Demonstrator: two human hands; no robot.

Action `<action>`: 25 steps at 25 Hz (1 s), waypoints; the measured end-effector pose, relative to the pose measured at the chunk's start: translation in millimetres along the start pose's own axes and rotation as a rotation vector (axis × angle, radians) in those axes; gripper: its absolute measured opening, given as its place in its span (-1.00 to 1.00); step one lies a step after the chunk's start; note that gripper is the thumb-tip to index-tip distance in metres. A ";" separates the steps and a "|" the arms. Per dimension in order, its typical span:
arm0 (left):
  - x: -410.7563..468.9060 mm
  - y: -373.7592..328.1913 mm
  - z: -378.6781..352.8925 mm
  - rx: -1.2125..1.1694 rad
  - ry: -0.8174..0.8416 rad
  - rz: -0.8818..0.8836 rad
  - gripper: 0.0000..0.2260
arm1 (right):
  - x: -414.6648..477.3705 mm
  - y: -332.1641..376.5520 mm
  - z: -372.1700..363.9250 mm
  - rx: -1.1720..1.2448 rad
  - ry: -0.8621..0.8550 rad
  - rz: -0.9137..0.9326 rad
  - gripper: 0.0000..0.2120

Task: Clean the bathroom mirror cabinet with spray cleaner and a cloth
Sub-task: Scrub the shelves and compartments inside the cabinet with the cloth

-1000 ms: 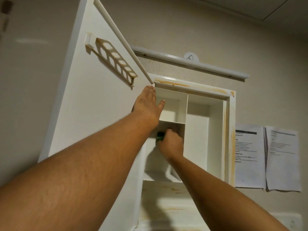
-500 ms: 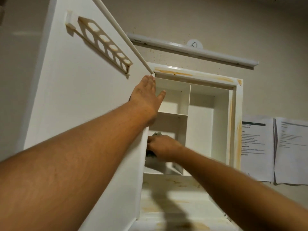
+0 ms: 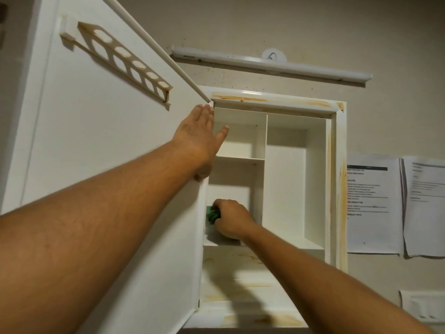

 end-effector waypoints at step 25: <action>2.2 2.1 -2.3 -0.013 -0.033 -0.002 0.18 | -15.9 -8.3 7.2 -0.548 0.217 -0.081 -0.87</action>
Point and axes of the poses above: each hand's wrist, its own x-axis towards the middle knuckle, its own z-axis out of the back of the hand, y = z × x, the point moved 1 cm from there along x, towards the middle knuckle, and after that the axes turned 2 degrees about x, right-handed, at the moved point
